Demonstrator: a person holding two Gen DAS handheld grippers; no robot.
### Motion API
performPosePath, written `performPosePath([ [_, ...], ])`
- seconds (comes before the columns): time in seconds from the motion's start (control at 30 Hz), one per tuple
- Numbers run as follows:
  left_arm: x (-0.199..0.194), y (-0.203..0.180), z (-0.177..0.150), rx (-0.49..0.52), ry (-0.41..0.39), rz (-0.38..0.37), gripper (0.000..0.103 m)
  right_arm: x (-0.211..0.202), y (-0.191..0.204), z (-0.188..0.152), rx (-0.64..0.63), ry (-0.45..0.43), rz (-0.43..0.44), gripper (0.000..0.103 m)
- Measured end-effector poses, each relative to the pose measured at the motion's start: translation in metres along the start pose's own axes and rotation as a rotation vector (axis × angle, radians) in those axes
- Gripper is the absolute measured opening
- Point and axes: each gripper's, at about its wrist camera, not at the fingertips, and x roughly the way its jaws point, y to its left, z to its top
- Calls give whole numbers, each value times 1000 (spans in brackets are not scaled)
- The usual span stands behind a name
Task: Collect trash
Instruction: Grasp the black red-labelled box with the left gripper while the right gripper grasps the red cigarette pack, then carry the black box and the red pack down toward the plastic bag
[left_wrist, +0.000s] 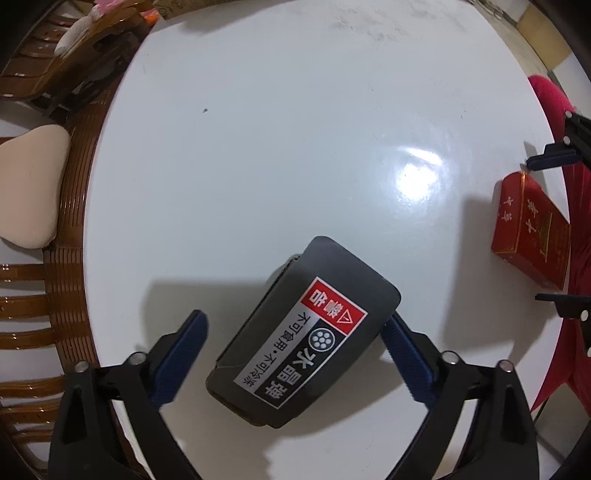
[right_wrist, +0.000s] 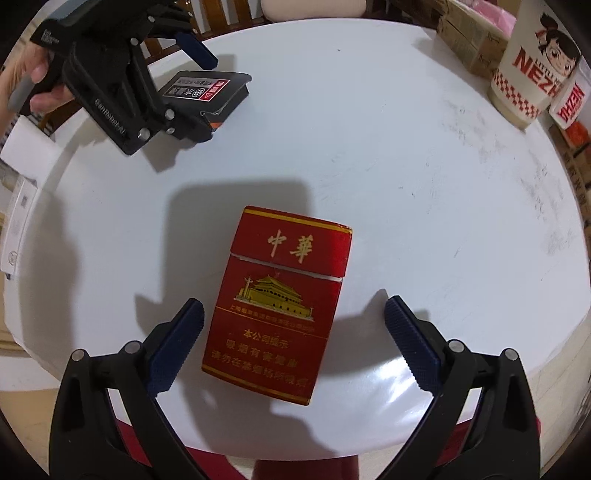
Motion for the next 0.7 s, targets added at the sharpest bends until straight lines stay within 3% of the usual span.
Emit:
performPosePath([
  [0.1, -6, -5, -3, -36, -8, -24, 75, -1, 4, -3, -42, -23, -53, 85],
  [0.17, -9, -12, -1, -32, -19, -4, 69, -4, 5, -6, -62, -39, -73, 72],
  [0.2, -11, -15, -2, -41, -21, 8, 67, -6, 4, -7, -61, -48, -75, 59],
  [0.23, -12, -17, -3, -61, -21, 23, 67, -8, 3, -7, -59, -53, -73, 55],
  [0.4, -17, -23, -8, -250, -31, 59, 56, -7, -3, -7, -82, -49, -40, 55],
  [0.53, -21, -36, -26, -401, -25, 98, 55, -12, -19, -2, -41, -43, 31, 55],
  [0.7, -25, -49, -43, -600, -11, 125, 54, -31, -31, -2, -37, -96, 0, 55],
])
